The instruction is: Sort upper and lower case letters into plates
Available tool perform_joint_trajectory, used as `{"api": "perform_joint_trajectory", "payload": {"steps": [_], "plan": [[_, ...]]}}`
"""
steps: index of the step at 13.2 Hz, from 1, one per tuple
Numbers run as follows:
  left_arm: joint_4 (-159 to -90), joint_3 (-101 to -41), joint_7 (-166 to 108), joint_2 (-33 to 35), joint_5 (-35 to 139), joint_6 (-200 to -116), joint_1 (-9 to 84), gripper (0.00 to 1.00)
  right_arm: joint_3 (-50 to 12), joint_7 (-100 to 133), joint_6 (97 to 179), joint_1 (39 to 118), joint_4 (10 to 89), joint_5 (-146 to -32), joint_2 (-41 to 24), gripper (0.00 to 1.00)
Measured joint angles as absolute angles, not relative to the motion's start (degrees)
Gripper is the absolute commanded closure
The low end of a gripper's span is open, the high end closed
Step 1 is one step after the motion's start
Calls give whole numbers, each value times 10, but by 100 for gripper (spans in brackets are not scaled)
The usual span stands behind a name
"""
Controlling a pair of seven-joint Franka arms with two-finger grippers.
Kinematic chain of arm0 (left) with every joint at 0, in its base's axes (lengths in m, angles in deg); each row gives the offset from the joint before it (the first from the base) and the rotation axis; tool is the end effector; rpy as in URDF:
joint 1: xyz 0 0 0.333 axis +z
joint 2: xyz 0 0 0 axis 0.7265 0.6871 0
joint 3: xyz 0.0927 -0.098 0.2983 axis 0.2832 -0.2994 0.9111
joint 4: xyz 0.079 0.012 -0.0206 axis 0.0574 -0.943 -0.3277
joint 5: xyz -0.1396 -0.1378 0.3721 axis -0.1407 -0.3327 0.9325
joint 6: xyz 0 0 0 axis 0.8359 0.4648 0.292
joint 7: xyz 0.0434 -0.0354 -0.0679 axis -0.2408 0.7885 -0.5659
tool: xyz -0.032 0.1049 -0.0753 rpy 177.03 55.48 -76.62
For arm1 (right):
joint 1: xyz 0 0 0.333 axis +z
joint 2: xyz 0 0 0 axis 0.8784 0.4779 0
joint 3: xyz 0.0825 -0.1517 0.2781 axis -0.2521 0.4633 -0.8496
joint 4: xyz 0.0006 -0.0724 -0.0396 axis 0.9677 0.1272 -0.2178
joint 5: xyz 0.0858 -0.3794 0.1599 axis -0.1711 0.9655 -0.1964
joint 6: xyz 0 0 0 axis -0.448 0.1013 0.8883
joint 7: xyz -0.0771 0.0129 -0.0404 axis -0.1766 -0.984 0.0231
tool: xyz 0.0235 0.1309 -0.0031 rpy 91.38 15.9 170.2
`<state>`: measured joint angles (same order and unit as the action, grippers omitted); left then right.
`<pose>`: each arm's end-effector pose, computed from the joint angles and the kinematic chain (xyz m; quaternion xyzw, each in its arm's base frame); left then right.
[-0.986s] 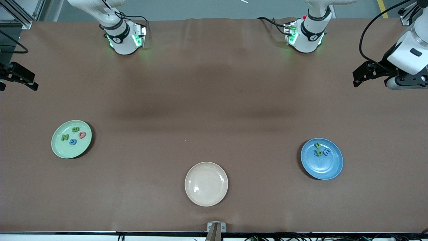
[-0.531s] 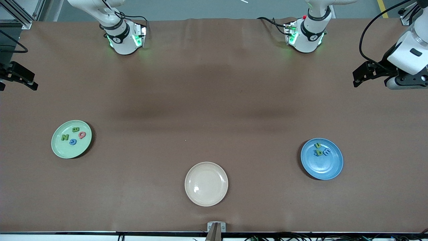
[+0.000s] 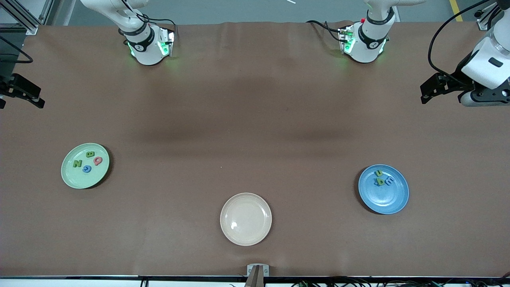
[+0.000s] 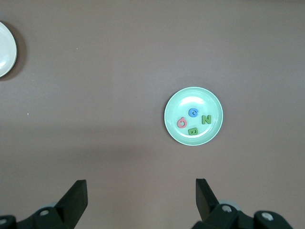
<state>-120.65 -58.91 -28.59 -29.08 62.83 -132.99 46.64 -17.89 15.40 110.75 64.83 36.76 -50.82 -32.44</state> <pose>0.5564 -0.0582 0.6070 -0.9997 0.0037 -0.0088 0.0203 0.5772 -0.0349 0.6512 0.9995 0.0070 0.0277 0.0124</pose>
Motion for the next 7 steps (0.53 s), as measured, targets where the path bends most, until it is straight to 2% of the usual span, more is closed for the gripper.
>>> {"api": "perform_joint_trajectory", "payload": {"steps": [7], "plan": [[-1206, -589, -286, -291, 628, -1330, 466, 0, -179, 154, 1112, 648, 367, -508, -324, 0]]}}
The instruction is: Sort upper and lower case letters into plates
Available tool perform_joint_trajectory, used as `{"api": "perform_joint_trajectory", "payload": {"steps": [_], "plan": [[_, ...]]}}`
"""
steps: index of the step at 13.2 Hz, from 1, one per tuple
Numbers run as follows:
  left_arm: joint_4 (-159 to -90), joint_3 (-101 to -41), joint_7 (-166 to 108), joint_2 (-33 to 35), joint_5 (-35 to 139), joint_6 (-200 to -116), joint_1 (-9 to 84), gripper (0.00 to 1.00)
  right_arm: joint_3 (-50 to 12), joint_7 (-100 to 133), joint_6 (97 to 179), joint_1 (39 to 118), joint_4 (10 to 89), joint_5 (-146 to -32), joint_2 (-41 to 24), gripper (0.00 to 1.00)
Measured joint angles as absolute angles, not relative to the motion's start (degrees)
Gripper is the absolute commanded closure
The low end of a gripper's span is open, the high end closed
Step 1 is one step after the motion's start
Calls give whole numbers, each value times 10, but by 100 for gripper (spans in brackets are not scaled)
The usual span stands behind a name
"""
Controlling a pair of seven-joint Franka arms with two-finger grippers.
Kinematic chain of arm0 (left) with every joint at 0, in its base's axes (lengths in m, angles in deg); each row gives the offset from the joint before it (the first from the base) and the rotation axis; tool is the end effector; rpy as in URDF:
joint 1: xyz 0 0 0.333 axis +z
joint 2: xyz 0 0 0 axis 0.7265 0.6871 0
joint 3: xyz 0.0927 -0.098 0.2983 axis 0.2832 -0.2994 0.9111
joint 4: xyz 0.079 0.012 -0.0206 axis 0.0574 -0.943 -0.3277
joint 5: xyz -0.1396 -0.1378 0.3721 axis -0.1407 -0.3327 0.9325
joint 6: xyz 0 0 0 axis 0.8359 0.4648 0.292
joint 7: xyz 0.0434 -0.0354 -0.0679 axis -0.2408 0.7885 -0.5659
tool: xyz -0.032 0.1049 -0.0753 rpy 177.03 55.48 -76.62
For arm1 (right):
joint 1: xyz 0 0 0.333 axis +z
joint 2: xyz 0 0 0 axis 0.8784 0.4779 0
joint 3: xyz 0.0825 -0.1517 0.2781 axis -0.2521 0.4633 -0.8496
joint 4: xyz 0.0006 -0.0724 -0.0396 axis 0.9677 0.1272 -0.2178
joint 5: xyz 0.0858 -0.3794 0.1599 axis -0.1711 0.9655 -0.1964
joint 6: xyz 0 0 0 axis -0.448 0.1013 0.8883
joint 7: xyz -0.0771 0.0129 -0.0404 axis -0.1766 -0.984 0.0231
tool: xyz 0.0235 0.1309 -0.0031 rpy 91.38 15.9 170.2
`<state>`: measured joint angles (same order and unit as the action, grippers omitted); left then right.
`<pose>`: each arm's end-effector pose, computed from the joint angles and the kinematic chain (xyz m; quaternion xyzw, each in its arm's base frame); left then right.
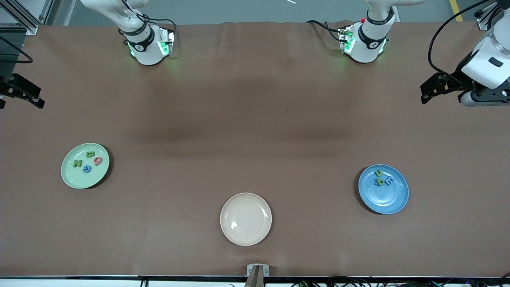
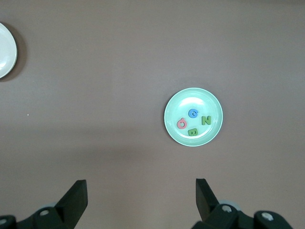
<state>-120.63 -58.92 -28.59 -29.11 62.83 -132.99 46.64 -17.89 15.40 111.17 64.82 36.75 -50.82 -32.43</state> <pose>0.5562 -0.0583 0.6075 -0.9997 0.0038 -0.0093 0.0203 0.5782 -0.0350 0.6519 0.9994 0.0069 0.0314 0.0127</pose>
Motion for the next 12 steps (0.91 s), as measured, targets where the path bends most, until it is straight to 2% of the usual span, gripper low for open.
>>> {"api": "perform_joint_trajectory", "payload": {"steps": [12], "plan": [[-1206, -589, -286, -291, 628, -1329, 467, 0, -177, 154, 1118, 648, 365, -508, -324, 0]]}}
